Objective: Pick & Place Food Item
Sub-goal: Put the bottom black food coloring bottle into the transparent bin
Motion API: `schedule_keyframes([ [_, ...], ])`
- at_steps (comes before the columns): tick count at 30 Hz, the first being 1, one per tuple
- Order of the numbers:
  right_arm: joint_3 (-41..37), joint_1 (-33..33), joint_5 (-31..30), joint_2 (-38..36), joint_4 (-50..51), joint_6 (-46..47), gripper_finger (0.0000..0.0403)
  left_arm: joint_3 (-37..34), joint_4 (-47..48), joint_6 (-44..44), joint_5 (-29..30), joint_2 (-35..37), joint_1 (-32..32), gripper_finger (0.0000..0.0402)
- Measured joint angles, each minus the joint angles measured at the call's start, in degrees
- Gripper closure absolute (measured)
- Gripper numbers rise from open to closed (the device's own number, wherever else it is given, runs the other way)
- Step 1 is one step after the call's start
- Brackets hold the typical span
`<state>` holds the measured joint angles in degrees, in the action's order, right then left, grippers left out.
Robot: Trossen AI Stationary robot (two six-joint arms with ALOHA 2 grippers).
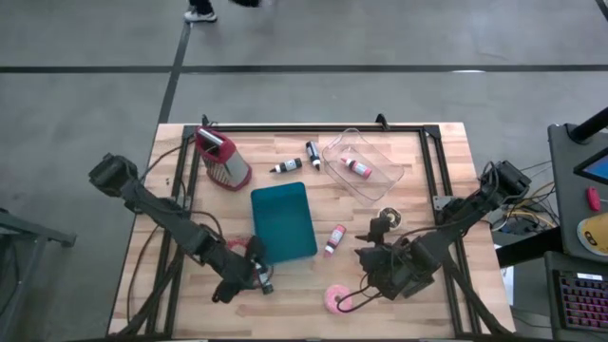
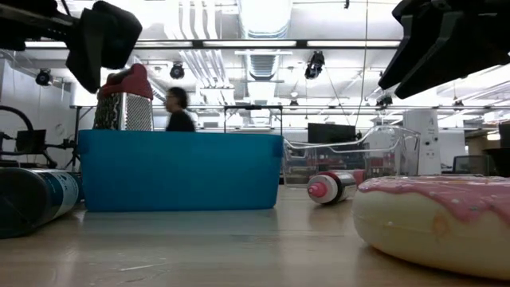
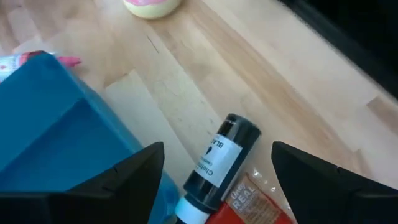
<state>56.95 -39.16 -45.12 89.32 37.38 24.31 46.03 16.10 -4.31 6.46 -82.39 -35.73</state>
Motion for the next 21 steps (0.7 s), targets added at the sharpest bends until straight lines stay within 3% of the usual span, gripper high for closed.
schedule_keyframes([
  [10,0.0,0.0,0.0,0.0,0.0,0.2,0.0213,10.4,14.7,-6.9,0.0,-11.4,-0.4,0.0097],
  [21,0.0,-0.1,0.2,0.0,0.1,0.6,0.0213,15.4,17.2,-10.7,1.6,-17.0,-0.9,0.0097],
])
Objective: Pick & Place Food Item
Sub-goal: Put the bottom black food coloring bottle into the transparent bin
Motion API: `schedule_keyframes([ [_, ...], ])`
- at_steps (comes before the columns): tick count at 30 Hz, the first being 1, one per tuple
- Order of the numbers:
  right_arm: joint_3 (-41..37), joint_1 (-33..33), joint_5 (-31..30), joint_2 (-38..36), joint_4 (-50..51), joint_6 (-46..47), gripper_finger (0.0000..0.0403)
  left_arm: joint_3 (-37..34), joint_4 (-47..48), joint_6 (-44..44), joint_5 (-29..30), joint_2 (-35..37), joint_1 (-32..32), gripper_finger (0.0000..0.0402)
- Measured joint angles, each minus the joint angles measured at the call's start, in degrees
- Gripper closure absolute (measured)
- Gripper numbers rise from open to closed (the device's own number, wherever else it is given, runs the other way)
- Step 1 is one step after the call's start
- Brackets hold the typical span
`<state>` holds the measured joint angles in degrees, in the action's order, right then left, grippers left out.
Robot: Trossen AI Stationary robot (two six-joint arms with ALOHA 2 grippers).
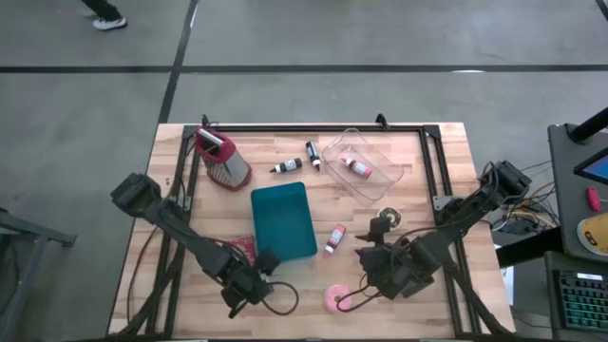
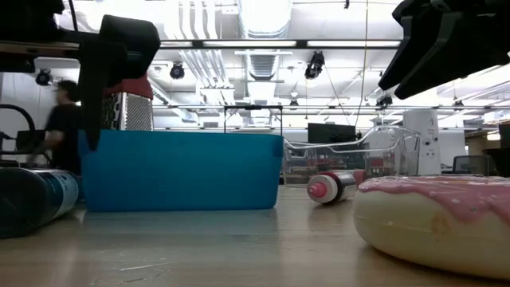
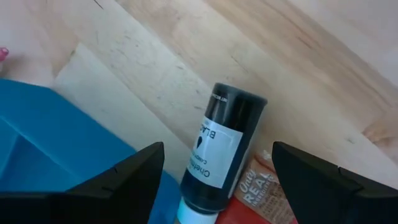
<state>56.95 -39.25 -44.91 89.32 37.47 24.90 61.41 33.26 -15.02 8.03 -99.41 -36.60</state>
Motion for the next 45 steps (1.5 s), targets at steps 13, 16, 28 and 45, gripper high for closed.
schedule_keyframes([
  [13,0.0,-0.9,0.0,0.0,0.0,0.6,0.0213,0.1,0.3,-1.8,0.1,-2.9,0.2,0.0097],
  [16,0.0,-0.9,0.0,0.0,0.0,0.6,0.0213,0.4,-0.1,-2.3,1.0,-3.6,0.2,0.0097],
  [28,0.0,-0.9,0.0,0.0,-0.1,0.6,0.0213,0.4,-1.8,-3.3,1.8,-3.9,1.6,0.0097],
  [45,0.0,-0.9,0.0,0.0,-0.1,0.6,0.0213,0.4,-4.6,-2.6,-2.9,-3.9,1.7,0.0143],
])
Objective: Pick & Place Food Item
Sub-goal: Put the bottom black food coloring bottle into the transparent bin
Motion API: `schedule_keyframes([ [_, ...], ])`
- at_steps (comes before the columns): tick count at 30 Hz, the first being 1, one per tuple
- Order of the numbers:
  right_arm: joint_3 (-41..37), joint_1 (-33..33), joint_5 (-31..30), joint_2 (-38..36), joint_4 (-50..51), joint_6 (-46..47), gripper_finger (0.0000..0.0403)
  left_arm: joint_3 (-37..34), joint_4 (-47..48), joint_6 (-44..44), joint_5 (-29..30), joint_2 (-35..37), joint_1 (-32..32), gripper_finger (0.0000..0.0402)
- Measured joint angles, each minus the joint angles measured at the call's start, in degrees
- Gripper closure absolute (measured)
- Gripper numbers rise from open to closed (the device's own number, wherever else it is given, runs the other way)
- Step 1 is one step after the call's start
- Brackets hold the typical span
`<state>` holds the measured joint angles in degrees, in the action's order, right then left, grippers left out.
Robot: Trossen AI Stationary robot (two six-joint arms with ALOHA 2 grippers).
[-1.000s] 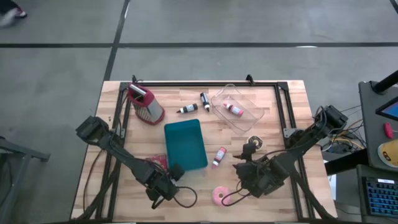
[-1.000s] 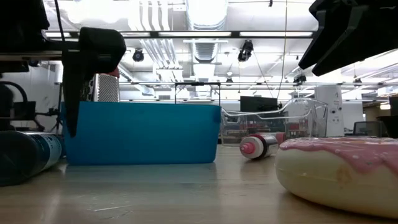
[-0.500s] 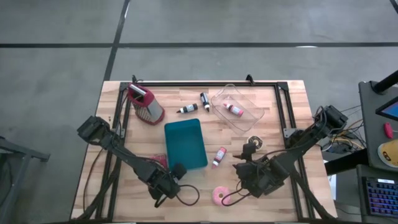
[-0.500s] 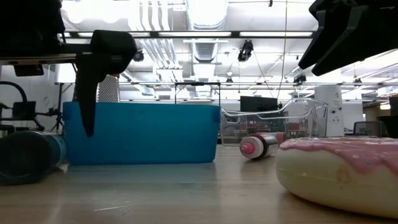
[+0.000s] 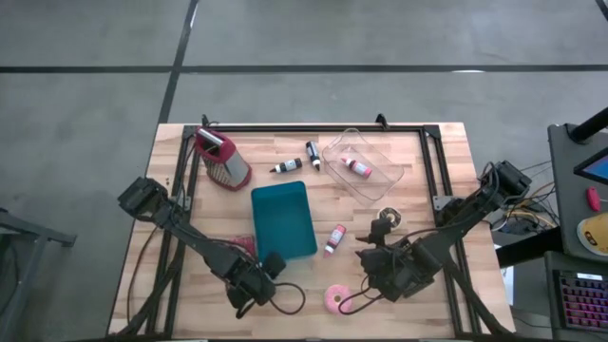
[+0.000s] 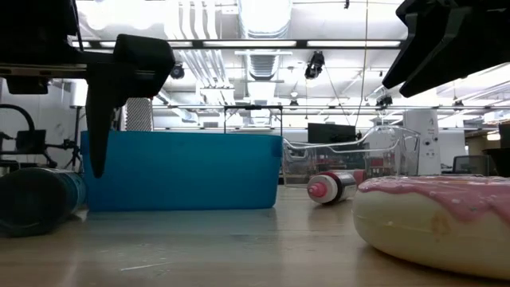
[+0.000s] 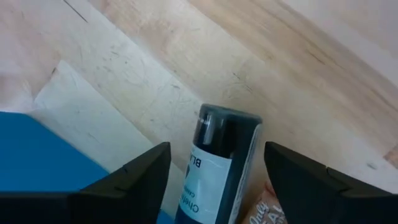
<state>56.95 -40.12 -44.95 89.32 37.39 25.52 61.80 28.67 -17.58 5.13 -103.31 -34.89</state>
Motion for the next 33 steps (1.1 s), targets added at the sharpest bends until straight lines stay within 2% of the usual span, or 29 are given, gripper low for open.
schedule_keyframes([
  [6,0.0,0.0,0.0,0.0,0.0,0.0,0.0213,-0.2,-0.2,0.0,0.0,-0.4,0.0,0.0164],
  [13,0.0,0.0,0.0,0.0,0.0,0.0,0.0213,-0.2,-0.2,0.0,0.0,-3.3,0.0,0.0165],
  [24,0.0,0.0,0.0,0.0,-0.1,0.0,0.0213,0.3,0.5,-0.7,-0.2,-3.3,0.0,0.0170],
  [27,0.0,0.0,0.0,0.0,-0.2,0.0,0.0213,0.3,0.5,-1.1,-0.2,-3.3,0.0,0.0189],
  [33,0.0,0.0,0.0,0.0,-0.3,0.0,0.0213,0.3,0.5,-1.1,-0.2,-3.3,0.1,0.0253],
])
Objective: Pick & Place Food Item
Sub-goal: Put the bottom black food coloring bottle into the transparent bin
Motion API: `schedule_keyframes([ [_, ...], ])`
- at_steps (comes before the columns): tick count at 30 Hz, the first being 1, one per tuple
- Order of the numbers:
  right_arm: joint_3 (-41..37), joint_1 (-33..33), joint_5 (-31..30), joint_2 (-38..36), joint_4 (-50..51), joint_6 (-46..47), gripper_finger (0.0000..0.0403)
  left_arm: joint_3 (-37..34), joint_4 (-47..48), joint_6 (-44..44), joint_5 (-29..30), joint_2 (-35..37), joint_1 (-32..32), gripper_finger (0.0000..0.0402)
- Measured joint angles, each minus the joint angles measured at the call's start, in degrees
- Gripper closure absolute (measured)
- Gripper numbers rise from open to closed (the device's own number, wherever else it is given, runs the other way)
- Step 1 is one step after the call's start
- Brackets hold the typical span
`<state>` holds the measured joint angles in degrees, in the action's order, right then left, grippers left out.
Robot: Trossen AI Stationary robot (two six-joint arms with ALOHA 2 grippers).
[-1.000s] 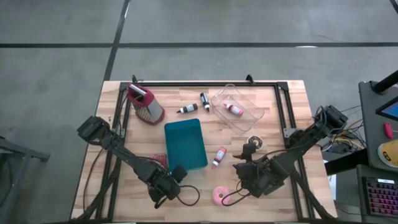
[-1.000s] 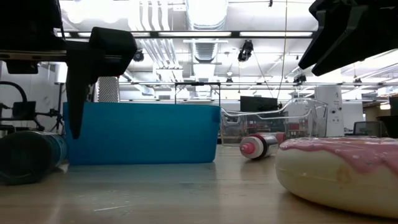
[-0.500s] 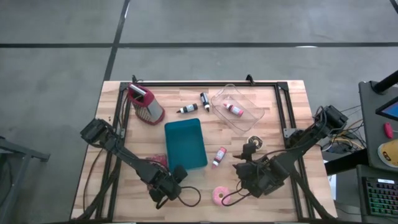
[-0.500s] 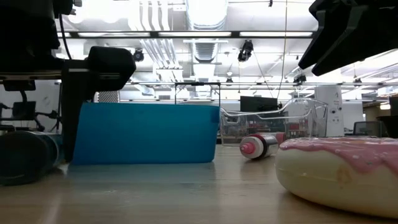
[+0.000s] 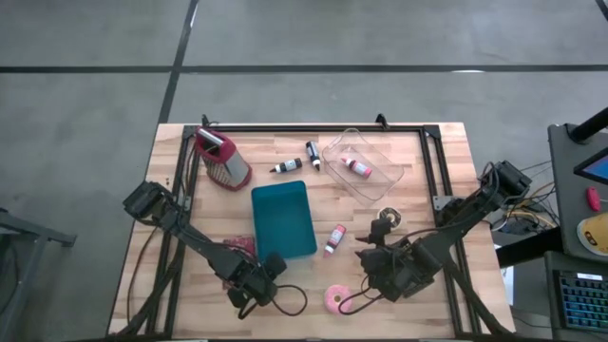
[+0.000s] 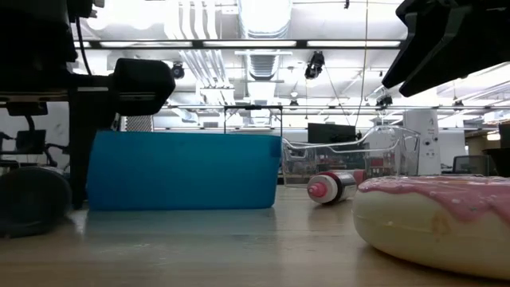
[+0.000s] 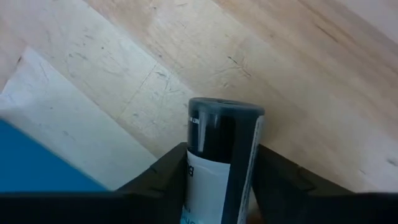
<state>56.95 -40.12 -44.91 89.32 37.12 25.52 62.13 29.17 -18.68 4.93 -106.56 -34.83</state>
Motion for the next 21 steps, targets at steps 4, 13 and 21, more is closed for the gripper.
schedule_keyframes([
  [4,0.0,0.0,0.0,0.0,0.0,0.0,0.0213,0.0,0.0,0.0,0.2,0.0,0.0,0.0280],
  [13,0.0,0.0,0.4,0.0,-0.1,0.0,0.0213,0.2,-0.2,0.0,0.7,0.0,0.0,0.0284],
  [21,0.0,0.0,0.4,0.0,-0.1,0.0,0.0213,2.4,0.3,0.0,0.9,-0.1,0.0,0.0284],
])
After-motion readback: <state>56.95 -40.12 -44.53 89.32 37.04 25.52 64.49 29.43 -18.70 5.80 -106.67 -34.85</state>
